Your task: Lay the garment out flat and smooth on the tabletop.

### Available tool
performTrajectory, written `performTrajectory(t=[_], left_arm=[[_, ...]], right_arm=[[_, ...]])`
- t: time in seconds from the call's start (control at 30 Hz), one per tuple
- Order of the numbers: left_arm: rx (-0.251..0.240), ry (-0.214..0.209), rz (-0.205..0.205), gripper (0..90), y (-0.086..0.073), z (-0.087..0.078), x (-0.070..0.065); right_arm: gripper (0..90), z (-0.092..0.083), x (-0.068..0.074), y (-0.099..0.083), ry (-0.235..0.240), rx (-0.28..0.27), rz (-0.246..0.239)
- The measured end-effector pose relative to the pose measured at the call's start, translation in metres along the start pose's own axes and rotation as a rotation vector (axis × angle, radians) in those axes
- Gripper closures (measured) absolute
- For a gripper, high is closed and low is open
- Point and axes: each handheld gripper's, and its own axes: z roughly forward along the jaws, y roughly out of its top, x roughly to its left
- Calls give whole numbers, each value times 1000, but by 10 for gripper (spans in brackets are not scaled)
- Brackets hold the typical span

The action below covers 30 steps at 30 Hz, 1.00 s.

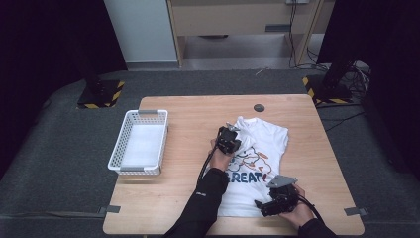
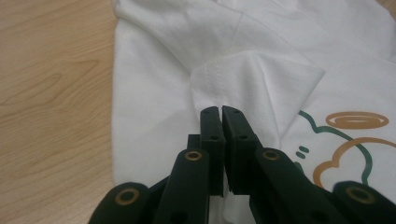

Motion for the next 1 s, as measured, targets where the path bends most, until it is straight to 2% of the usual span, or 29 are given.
performTrajectory(t=[0.17,0.3,0.4,0.43,0.53,0.67,0.77,0.87,0.97,1.0], left_arm=[[-60,18,-28,882,4,-14,8],[-108,71,-53,882,8,-34,25],[-148,121,-96,882,7,-51,42],[-148,121,-96,882,7,-51,42],[-165,219,-135,882,-1,-72,67],[-154,316,-169,881,-12,-88,91],[-139,356,-197,881,-21,-95,106],[-88,391,-198,868,-31,-93,116],[-15,427,-192,765,-41,-84,122],[4,429,-198,698,-43,-82,123]], right_arm=[[37,0,0,0,-1,0,0],[37,0,0,0,-1,0,0],[37,0,0,0,-1,1,1],[37,0,0,0,-1,1,1],[36,0,0,0,-2,1,1],[35,0,0,0,-2,2,1],[34,0,0,0,-3,3,2],[34,0,1,1,-4,4,2],[34,0,1,1,-4,5,2],[34,0,1,1,-4,6,2]])
